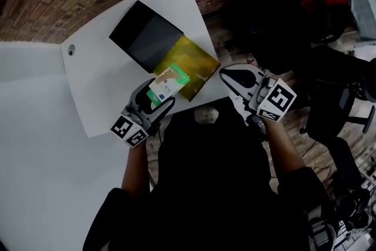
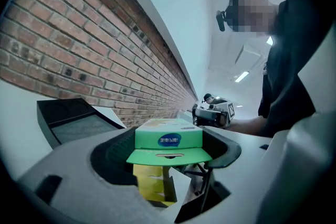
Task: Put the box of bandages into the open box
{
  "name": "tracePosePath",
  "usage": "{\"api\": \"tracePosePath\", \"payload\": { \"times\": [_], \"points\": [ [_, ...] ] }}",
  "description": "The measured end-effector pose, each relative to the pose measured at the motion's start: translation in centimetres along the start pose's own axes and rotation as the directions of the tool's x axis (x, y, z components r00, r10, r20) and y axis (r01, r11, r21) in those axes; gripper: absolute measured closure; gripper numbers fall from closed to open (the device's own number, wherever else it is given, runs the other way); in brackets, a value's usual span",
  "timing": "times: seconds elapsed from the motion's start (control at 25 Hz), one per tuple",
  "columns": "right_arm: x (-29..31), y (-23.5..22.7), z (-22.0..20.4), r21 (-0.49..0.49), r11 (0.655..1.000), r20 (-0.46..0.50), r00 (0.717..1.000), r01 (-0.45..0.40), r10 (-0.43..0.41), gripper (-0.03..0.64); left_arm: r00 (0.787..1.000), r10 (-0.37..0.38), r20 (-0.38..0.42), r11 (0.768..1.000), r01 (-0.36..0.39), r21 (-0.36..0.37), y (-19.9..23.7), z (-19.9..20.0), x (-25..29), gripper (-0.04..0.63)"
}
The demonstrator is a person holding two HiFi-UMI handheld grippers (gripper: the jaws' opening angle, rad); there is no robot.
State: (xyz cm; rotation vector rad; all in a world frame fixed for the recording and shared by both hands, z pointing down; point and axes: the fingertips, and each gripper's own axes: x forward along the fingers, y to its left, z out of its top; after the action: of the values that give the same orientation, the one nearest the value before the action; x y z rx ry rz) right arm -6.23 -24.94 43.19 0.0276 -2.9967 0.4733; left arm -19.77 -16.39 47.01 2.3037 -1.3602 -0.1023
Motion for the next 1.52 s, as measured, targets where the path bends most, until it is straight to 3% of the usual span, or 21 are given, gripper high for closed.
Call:
{"api": "tracePosePath", "payload": {
  "times": [0.28, 0.76, 1.08, 1.32, 1.52],
  "points": [
    [-0.2, -1.6, -0.5, 0.023, 0.992, -0.034, 0.991, -0.126, 0.127, 0.611, 0.987, 0.159, 0.013, 0.987, -0.158, -0.006, 1.1, -0.6, 0.8, 0.227],
    [-0.8, -1.7, -2.5, 0.056, 0.972, -0.071, 0.970, -0.229, 0.232, 0.611, 0.954, 0.296, -0.049, 0.951, -0.299, -0.074, 2.7, -5.0, 2.0, 0.225],
    [-0.4, -1.1, -2.5, 0.052, 0.964, -0.079, 0.961, -0.262, 0.266, 0.611, 0.921, 0.361, -0.150, 0.933, -0.355, 0.062, 3.9, -8.1, 4.4, 0.225],
    [-1.0, -1.4, -3.1, 0.055, 0.967, -0.084, 0.964, -0.247, 0.251, 0.611, 0.879, 0.416, -0.234, 0.908, -0.389, 0.154, 5.2, -10.2, 6.2, 0.226],
    [-1.5, -1.4, -3.5, 0.053, 0.970, -0.088, 0.967, -0.236, 0.240, 0.611, 0.846, 0.428, -0.317, 0.901, -0.371, 0.226, 5.9, -11.9, 7.7, 0.227]
  ]
}}
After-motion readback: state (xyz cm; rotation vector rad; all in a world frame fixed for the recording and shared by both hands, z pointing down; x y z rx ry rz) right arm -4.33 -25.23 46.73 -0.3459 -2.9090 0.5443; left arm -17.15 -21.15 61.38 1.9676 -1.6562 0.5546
